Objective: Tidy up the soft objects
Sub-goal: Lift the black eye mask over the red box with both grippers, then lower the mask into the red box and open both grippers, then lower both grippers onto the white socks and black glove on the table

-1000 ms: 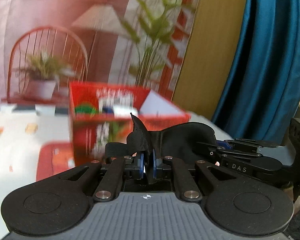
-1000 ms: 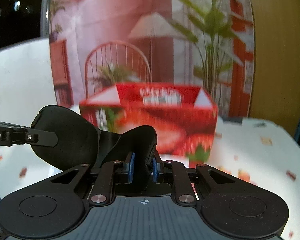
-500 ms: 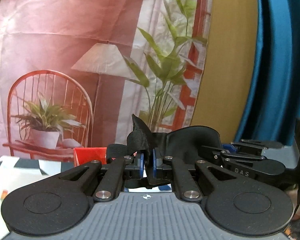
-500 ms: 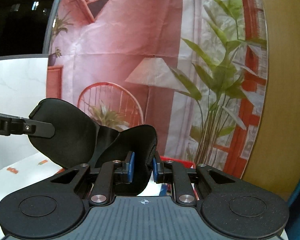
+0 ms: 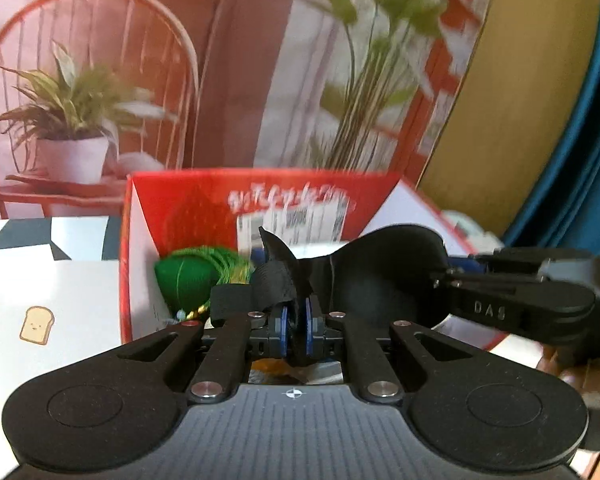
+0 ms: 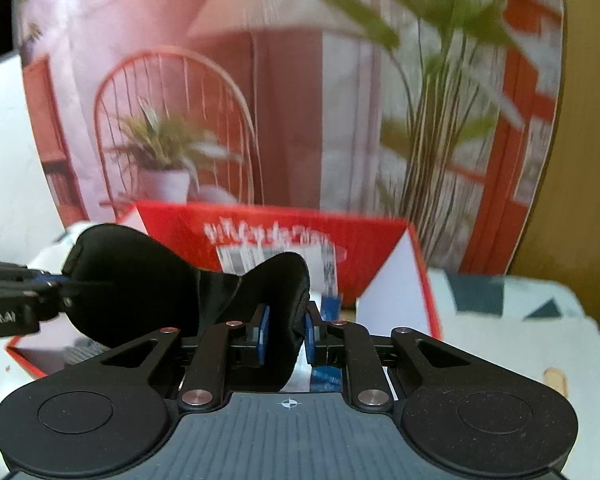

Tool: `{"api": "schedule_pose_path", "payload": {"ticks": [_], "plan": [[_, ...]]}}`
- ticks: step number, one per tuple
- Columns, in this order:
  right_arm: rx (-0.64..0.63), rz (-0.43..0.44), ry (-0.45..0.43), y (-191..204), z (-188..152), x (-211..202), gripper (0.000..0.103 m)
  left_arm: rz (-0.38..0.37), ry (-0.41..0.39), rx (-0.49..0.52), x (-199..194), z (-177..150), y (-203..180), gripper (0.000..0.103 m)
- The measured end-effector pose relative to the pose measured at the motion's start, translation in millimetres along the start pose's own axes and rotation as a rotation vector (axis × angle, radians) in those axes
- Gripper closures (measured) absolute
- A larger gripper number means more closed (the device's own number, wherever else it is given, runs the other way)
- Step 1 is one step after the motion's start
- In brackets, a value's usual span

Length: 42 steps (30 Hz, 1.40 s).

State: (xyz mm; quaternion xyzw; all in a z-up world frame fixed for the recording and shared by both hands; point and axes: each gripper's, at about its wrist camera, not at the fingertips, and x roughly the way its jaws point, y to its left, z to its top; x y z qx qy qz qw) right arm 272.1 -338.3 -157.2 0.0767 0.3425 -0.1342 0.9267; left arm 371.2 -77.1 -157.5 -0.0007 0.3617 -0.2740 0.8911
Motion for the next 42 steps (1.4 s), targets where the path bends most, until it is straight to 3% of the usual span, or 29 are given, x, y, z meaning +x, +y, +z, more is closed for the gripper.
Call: {"api": "schedule_pose_path", "payload": {"ticks": [6,13,14,15,16,18,21,24,29,33,38,42], "plan": [[0.008,-0.021,0.073,-1.3,-8.8,28.0,0.087,0.01,0.051,0.008,13.8,-5.4,5.2,0.094],[0.017,-0.052,0.093,-3.7,-14.8,36.2,0.087,0.015,0.075,0.014,15.8,-3.7,3.1,0.09],[0.007,-0.06,0.094,-2.6,-15.5,35.9,0.086,0.014,0.071,0.025,14.1,-3.1,2.2,0.086],[-0.008,-0.069,0.09,-1.2,-16.0,34.2,0.08,0.007,0.072,0.046,11.8,-2.4,0.9,0.067],[-0.025,-0.083,0.078,0.4,-16.1,31.0,0.072,0.001,0.076,0.067,9.5,-1.4,-0.9,0.042],[-0.062,-0.098,0.032,3.1,-15.7,20.9,0.061,0.0,0.058,0.092,0.0,-0.4,-3.1,0.027],[-0.099,-0.118,-0.038,6.3,-15.2,0.7,0.044,0.017,0.027,0.094,-17.5,2.2,-4.9,0.025],[-0.073,-0.112,-0.095,4.0,-16.6,-20.8,0.038,0.026,-0.03,0.08,-40.4,1.3,-6.7,0.023],[-0.005,-0.067,-0.229,-0.5,-40.7,-63.6,0.037,0.042,-0.153,0.084,-87.8,-20.8,-19.7,0.023],[0.013,-0.039,-0.285,5.6,-75.0,-90.8,0.037,0.042,-0.182,0.063,-112.1,-48.9,-27.4,0.024],[0.02,-0.011,-0.306,18.0,-118.0,-110.8,0.037,0.035,-0.179,0.008,-123.9,-85.6,-30.0,0.024],[0.036,0.005,-0.265,27.0,-148.6,-114.1,0.038,0.021,-0.127,-0.071,-116.3,-110.9,-24.4,0.03]]}}
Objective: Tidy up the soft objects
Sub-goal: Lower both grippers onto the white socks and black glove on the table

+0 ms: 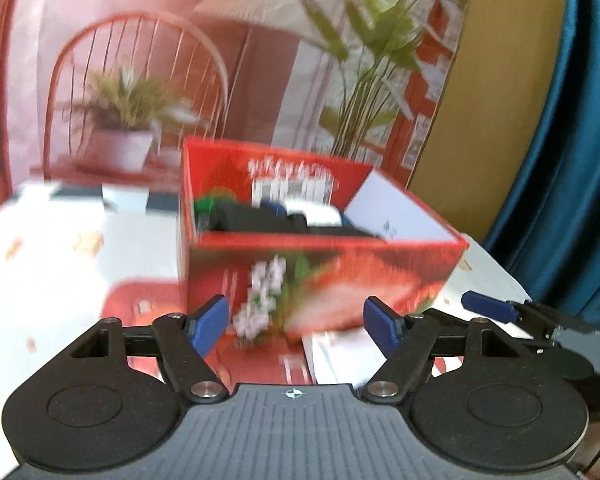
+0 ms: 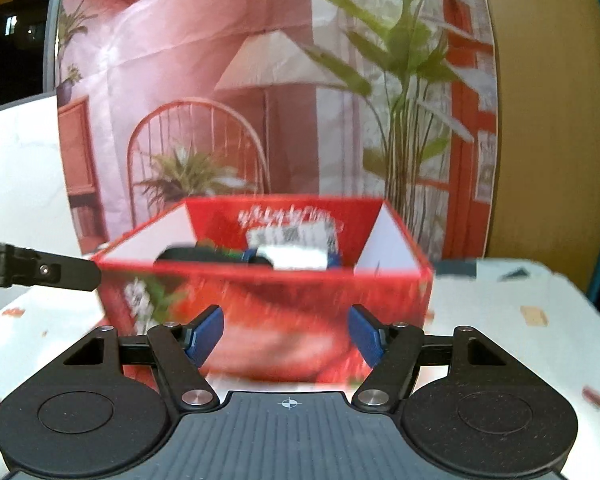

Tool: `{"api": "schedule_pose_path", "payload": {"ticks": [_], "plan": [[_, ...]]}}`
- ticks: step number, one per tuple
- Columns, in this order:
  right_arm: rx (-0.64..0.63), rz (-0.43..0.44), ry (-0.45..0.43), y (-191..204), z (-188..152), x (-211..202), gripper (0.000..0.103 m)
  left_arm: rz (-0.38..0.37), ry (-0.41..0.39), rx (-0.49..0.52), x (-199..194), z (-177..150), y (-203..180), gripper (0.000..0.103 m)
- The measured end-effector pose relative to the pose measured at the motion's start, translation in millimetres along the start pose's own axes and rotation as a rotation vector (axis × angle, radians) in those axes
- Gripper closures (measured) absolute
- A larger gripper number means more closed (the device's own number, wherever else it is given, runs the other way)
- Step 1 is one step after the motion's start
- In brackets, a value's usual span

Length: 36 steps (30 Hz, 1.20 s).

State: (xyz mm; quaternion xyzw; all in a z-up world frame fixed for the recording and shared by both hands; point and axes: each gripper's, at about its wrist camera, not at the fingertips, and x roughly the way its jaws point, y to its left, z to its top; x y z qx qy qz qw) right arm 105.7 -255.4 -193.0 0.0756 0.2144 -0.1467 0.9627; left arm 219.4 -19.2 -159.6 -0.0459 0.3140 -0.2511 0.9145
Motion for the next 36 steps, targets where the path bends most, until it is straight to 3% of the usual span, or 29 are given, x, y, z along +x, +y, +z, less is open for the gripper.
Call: {"api": "schedule_pose_path", "payload": {"ticks": [8,10,24,31,36], "plan": [[0.015,-0.001,0.083,3.4,-42.8,-6.5,0.038,0.0,0.092,-0.059,17.4,-34.7,11.3,0.041],[0.019,-0.001,0.097,3.1,-50.4,-5.0,0.038,-0.017,0.114,-0.058,22.2,-42.4,10.8,0.054],[-0.024,0.017,0.168,7.0,-71.6,13.9,0.037,-0.016,0.156,-0.045,35.8,-72.0,13.1,0.055],[0.021,0.02,0.189,-0.3,-71.6,16.3,0.024,-0.029,0.138,-0.033,35.2,-81.2,14.8,0.055],[0.032,0.03,0.189,-2.5,-72.1,15.6,0.026,-0.039,0.126,-0.02,33.7,-82.4,15.3,0.055]]}}
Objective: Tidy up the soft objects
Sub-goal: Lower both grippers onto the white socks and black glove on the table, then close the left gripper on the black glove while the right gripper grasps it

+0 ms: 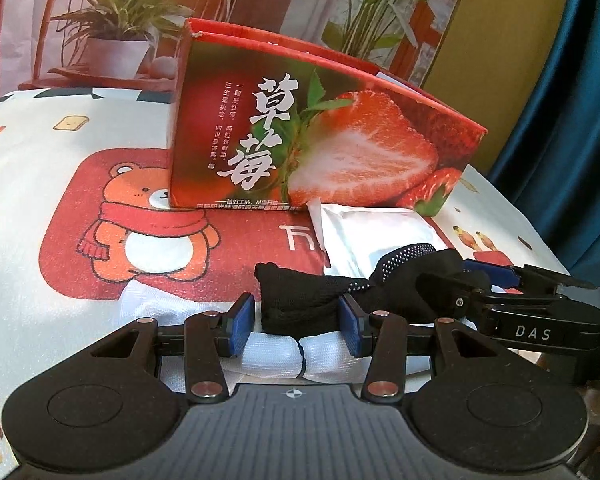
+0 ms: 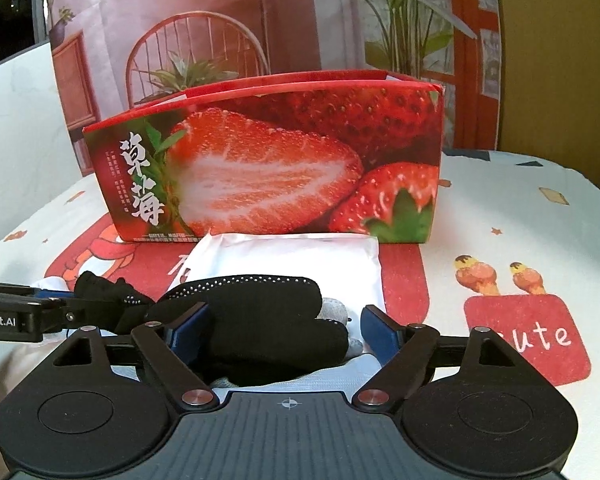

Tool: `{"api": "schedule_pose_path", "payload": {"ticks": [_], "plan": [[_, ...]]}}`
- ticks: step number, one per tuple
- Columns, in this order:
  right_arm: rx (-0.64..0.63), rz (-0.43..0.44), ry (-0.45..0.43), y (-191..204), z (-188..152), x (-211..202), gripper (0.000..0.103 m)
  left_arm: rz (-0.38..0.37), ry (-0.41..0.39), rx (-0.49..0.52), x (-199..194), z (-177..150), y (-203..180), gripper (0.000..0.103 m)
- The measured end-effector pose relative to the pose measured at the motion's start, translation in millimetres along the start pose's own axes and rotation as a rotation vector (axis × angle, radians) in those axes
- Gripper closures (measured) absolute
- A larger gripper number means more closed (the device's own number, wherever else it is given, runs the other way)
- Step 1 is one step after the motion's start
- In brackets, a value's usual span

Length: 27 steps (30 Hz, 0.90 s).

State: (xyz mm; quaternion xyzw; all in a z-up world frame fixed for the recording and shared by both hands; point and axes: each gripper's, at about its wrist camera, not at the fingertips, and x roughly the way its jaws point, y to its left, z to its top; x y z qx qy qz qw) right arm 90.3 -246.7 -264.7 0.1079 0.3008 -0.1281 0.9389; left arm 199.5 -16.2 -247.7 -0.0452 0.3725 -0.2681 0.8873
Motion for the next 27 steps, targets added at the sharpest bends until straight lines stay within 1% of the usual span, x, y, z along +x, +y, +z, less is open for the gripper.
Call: {"api": "schedule_pose_path", "payload": {"ticks": [4,12,16,23,25,26,27], "plan": [[-0.019,0.001,-0.003,2.9,-0.3,-0.7,0.028,-0.004,-0.006,0.003,0.0,-1.2,0.5,0.055],[0.004,0.026,0.013,-1.4,0.2,0.5,0.028,-0.002,-0.006,-0.002,-0.4,-2.3,-0.6,0.055],[-0.016,0.028,0.008,2.8,-1.0,-0.5,0.033,0.004,-0.005,0.001,-0.6,-2.3,-2.0,0.055],[-0.011,0.047,0.012,1.7,-0.4,0.2,0.036,0.009,0.0,0.004,-1.7,-1.7,-3.7,0.055],[-0.01,0.056,0.012,1.3,-0.5,0.1,0.04,0.001,0.001,0.005,-2.8,-2.1,-3.9,0.062],[-0.013,0.061,0.011,1.7,-0.8,-0.4,0.041,-0.001,0.0,0.005,-3.4,-2.5,-4.7,0.063],[-0.02,0.067,0.008,3.2,-1.3,-1.2,0.046,0.004,-0.003,0.014,-4.3,-2.9,-6.8,0.066]]}}
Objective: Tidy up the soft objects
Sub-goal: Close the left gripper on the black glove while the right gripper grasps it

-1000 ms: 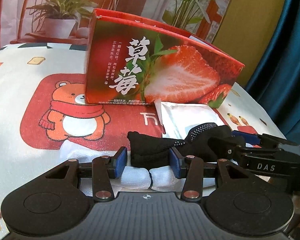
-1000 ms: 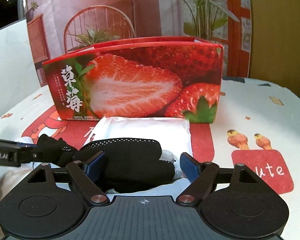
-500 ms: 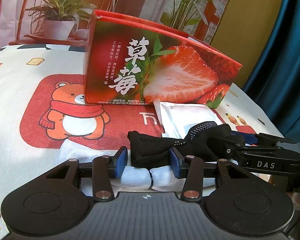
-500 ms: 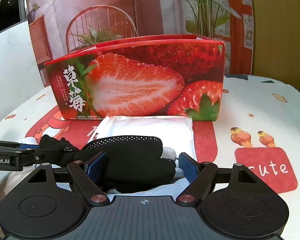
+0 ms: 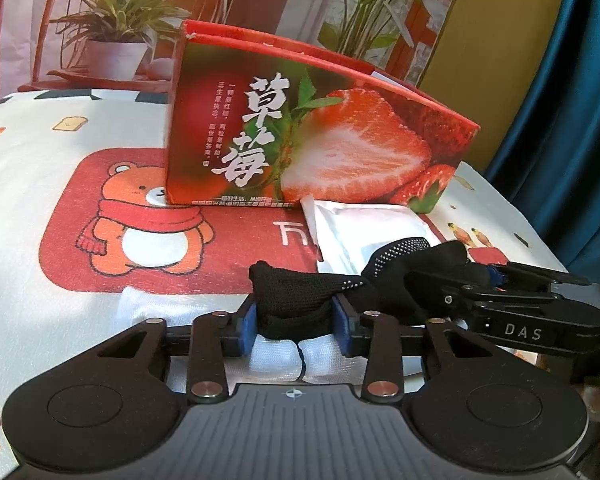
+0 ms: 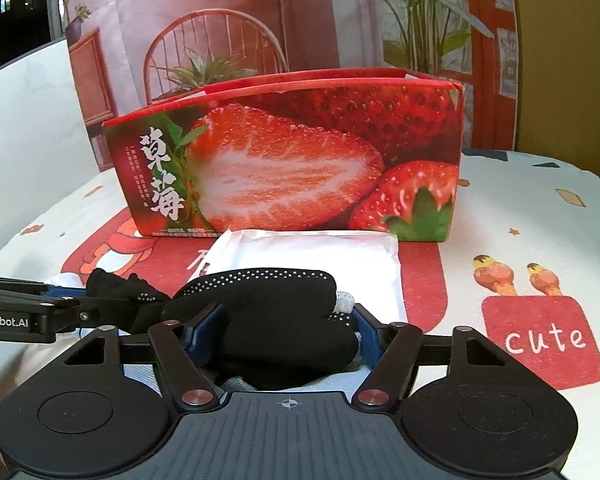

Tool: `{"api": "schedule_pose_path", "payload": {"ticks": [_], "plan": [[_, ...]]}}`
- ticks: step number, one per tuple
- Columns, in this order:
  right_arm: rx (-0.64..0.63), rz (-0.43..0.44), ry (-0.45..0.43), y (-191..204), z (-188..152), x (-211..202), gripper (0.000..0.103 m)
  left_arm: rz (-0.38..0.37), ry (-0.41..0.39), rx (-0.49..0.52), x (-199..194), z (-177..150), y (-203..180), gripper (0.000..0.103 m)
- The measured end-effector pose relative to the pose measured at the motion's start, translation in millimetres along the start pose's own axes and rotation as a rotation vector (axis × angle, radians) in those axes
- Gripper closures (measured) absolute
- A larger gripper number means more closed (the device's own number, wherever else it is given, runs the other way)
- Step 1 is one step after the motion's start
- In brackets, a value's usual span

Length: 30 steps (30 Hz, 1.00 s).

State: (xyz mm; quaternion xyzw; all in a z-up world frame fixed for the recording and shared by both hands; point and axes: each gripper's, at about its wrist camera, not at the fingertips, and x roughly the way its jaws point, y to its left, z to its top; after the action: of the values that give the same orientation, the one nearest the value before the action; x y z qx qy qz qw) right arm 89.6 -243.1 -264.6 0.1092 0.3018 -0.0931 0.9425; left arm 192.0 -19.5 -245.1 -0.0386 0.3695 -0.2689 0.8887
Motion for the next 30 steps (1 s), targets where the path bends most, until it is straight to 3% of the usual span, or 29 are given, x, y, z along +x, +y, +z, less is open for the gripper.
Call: {"api": "schedule_pose_path", "payload": {"ticks": [3,7,16,30], "plan": [[-0.053,0.019,-0.019,7.7,-1.6,-4.2,0.063,0.011,-0.013,0.042,-3.6,-0.2,-7.3,0.077],[-0.12,0.019,-0.032,18.6,-2.4,-8.2,0.079,0.014,-0.031,0.072,-9.2,0.4,-14.2,0.08],[-0.041,0.022,-0.049,11.2,1.0,-18.3,0.086,-0.006,-0.063,0.111,-20.0,1.9,-23.2,0.081],[0.018,0.036,-0.098,11.2,12.7,-31.8,0.088,-0.018,-0.101,0.085,-28.3,7.0,-19.8,0.081]]}}
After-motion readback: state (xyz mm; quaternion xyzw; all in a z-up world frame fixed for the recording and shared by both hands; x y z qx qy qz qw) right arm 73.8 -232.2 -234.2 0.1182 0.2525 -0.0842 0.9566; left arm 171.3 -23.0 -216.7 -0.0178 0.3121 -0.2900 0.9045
